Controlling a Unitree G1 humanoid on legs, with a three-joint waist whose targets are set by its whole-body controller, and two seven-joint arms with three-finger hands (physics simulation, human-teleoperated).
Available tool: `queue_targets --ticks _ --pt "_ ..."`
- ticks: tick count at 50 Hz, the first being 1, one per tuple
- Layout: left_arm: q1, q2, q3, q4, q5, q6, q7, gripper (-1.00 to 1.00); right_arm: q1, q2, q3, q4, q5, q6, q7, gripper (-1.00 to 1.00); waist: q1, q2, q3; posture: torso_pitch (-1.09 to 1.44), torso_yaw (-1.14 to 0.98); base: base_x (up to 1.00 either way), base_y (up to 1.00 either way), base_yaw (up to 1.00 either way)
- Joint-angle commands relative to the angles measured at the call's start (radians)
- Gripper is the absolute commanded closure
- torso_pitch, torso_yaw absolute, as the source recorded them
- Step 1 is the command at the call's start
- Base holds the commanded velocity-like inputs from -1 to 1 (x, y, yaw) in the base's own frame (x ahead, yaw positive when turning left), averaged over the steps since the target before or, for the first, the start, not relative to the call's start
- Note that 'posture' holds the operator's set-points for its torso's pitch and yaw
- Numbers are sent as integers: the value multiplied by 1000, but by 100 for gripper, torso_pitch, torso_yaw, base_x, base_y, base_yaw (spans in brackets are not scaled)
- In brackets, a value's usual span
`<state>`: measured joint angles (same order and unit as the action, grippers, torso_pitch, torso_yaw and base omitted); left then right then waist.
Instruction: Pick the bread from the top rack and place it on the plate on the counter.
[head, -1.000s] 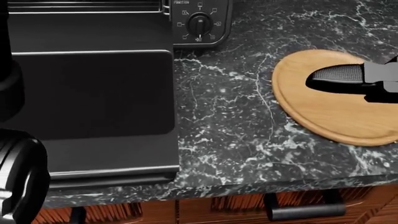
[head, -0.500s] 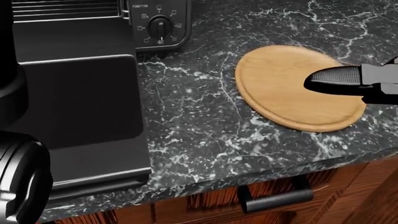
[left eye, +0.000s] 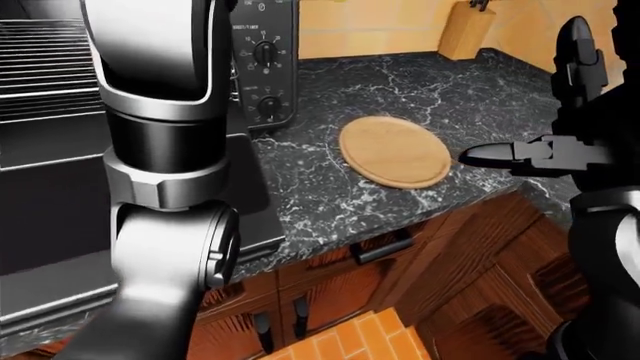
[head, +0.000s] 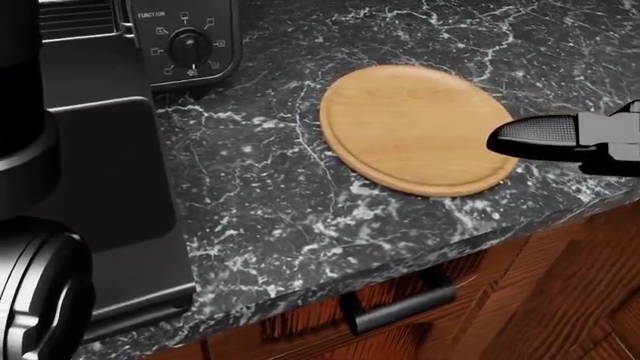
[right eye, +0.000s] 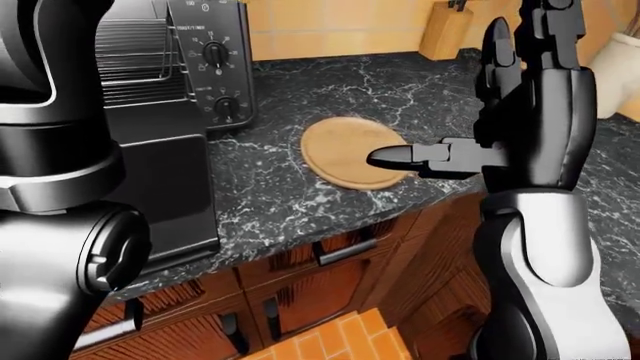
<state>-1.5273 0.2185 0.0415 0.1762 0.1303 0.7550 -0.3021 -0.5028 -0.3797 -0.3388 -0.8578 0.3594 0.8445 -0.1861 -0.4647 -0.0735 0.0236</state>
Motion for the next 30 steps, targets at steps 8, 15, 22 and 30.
queue_targets --ticks 8,15,22,30 --pt "-41 -21 4 -13 -12 -34 21 100 -24 -4 1 -5 -18 -38 2 -100 -42 1 -32 0 -52 0 0 0" --pt "-51 -49 -2 38 -26 -72 34 100 -11 7 3 -2 -33 -54 9 -100 -77 2 -38 0 -56 0 0 0" --pt "-56 -75 -7 120 -44 -137 46 100 -1 7 -11 -27 -23 -36 11 -100 -109 2 -42 0 -59 0 0 0" --pt "-83 -81 7 419 -73 -348 77 100 1 13 1 -20 -34 -48 6 -100 -144 0 -51 0 -63 0 0 0"
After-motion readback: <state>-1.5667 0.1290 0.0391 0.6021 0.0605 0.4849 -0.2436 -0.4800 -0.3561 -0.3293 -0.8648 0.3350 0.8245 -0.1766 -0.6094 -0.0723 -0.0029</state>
